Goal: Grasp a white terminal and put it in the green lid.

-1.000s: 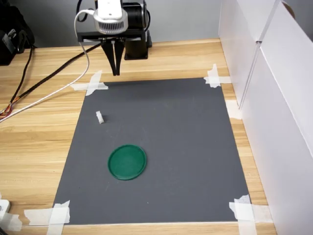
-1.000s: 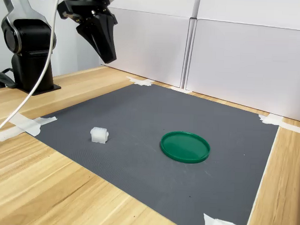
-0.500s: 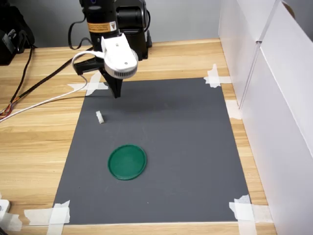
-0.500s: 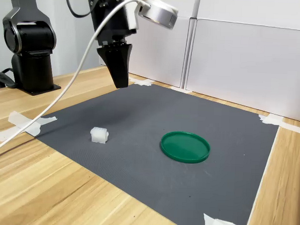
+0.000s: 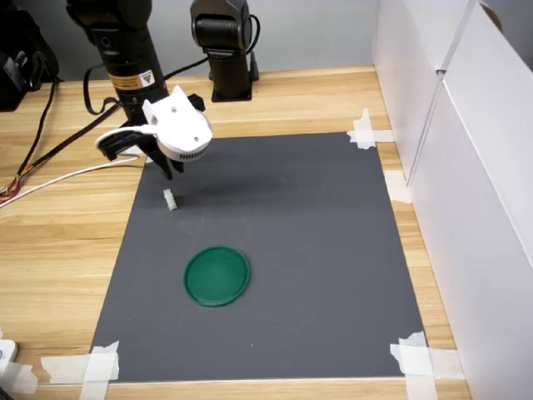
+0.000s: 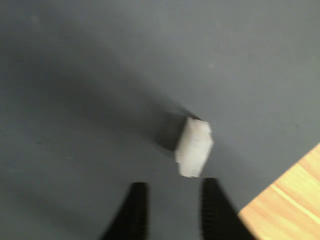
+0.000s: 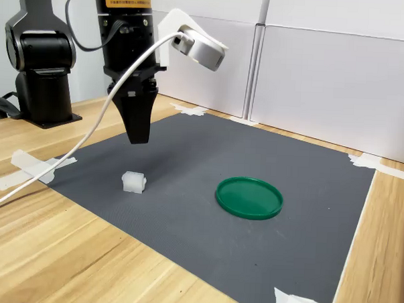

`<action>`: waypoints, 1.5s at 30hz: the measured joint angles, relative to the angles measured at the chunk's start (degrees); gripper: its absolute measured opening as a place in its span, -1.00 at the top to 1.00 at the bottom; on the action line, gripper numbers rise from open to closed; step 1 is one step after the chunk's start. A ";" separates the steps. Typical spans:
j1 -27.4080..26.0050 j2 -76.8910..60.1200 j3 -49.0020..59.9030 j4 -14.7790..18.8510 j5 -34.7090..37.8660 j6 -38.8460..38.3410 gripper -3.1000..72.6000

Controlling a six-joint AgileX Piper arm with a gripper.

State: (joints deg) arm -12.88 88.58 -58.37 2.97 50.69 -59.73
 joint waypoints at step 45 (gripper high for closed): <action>-0.46 11.00 0.00 -1.37 -5.14 -4.69 -0.74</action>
State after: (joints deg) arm -13.34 99.58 -58.37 1.61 45.55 -64.42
